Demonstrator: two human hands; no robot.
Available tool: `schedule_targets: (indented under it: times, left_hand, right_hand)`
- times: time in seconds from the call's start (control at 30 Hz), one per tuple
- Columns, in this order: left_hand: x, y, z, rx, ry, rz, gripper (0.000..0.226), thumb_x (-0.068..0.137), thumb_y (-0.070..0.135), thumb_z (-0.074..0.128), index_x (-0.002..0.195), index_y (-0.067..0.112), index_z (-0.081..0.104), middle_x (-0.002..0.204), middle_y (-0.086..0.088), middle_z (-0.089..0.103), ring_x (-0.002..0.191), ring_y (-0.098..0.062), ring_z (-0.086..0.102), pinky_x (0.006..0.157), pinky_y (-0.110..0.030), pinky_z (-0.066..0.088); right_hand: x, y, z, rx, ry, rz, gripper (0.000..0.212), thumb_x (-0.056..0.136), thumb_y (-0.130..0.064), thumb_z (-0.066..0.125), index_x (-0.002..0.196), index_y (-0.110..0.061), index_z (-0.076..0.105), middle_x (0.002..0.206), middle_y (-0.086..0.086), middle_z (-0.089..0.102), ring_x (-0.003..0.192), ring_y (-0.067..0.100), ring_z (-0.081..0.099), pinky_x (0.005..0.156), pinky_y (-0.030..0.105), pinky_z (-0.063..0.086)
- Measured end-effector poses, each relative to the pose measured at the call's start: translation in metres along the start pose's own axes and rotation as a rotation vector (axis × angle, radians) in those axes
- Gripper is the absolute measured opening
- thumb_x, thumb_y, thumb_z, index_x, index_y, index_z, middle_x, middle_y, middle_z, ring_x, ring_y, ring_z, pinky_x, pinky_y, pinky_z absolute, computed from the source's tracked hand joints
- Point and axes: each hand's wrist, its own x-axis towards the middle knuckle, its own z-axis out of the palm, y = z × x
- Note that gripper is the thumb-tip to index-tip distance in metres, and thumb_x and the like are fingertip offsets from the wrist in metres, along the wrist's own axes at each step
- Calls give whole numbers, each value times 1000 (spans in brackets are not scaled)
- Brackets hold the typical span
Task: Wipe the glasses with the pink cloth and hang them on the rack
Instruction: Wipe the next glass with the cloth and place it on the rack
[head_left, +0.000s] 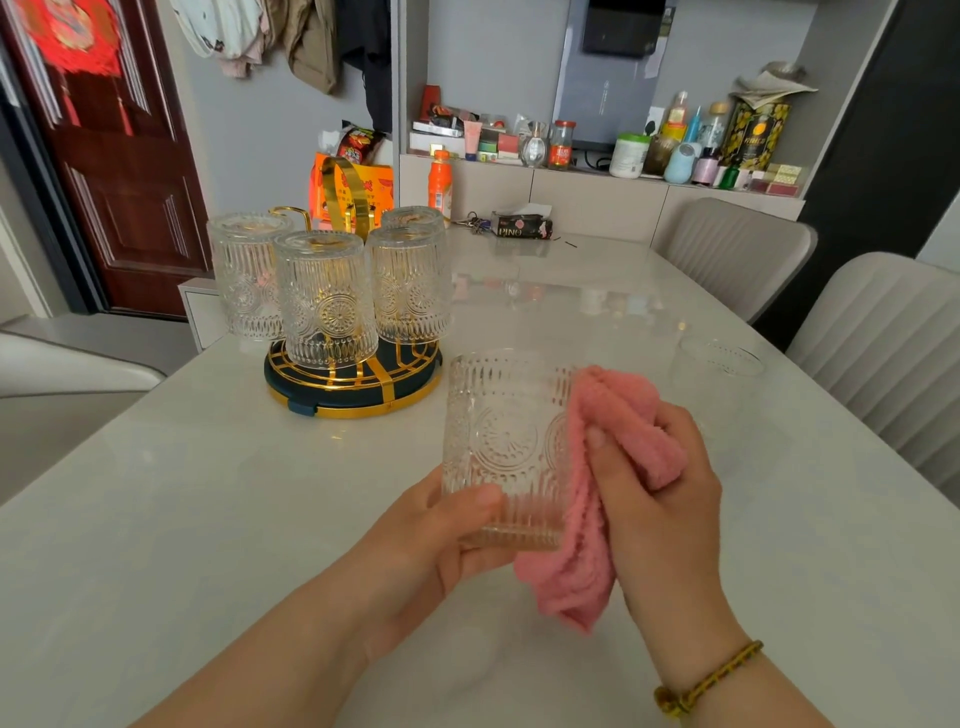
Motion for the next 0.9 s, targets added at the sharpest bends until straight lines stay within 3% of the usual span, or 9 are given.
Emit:
schedule_targets:
  times: [0.1,0.2,0.3,0.4,0.47,0.57,0.67,0.77,0.9]
  left_hand:
    - [1,0,0,-100,54,37,75,32,48,88,97,16,69,100,-11,72,87,-22,70,68,-25,56]
    - [5,-2,-3,-146,191,52,48,55,36,72,99,18,64,95,-6,73,84,-18,70,72,-26,58]
    - [5,-1,-3,-88,171,58,69,45,42,79,106,15,60,97,-5,73,87,-17,70,74,-26,57]
    - [3,-5,5,-22,126,68,93,35,51,85,113,8,59,103,-9,71,92,-20,69,73,-25,55]
    - [3,-9,10,-65,126,76,76,45,40,79,111,8,61,103,-9,71,92,-20,69,72,-24,55]
    - [5,-8,11,-201,157,80,57,48,36,76,99,15,67,103,-10,71,90,-20,69,71,-27,57]
    - [6,-7,3,-180,240,74,46,63,42,56,104,22,62,104,-4,71,95,-18,65,90,-37,50]
    - [3,-2,-1,-107,282,73,49,63,48,53,105,23,60,110,-5,69,104,-22,61,96,-38,46]
    - [2,-1,0,68,300,100,77,41,60,76,107,22,64,101,0,72,94,-14,68,78,-25,56]
  right_hand:
    - [0,10,4,27,-85,167,18,78,-14,66,68,-26,57,64,-18,62,59,1,55,57,17,48]
    - [-6,12,8,-11,-170,108,12,71,-16,66,71,-25,59,72,-12,64,62,2,58,56,15,47]
    - [-10,3,9,-150,-205,-148,20,64,-25,69,78,-32,59,90,-11,61,80,5,59,67,11,45]
    - [-3,-2,3,-25,-42,-104,21,62,-24,71,76,-37,62,88,-24,63,81,-6,59,66,5,44]
    - [3,2,-1,25,16,-28,22,72,-18,70,76,-37,62,80,-30,64,75,-10,60,64,6,46]
    - [3,11,3,92,-51,152,26,80,-9,65,71,-34,67,75,-22,69,73,-4,62,69,14,51]
    - [-3,15,10,148,-160,237,25,81,-11,62,80,-35,67,86,-21,70,86,-1,64,78,17,51]
    - [-3,11,10,147,-205,232,34,83,-3,55,85,-37,61,81,-29,68,83,-10,61,73,8,49]
    - [-2,8,7,107,-148,164,35,83,-4,57,87,-38,60,87,-22,69,85,-8,61,78,11,50]
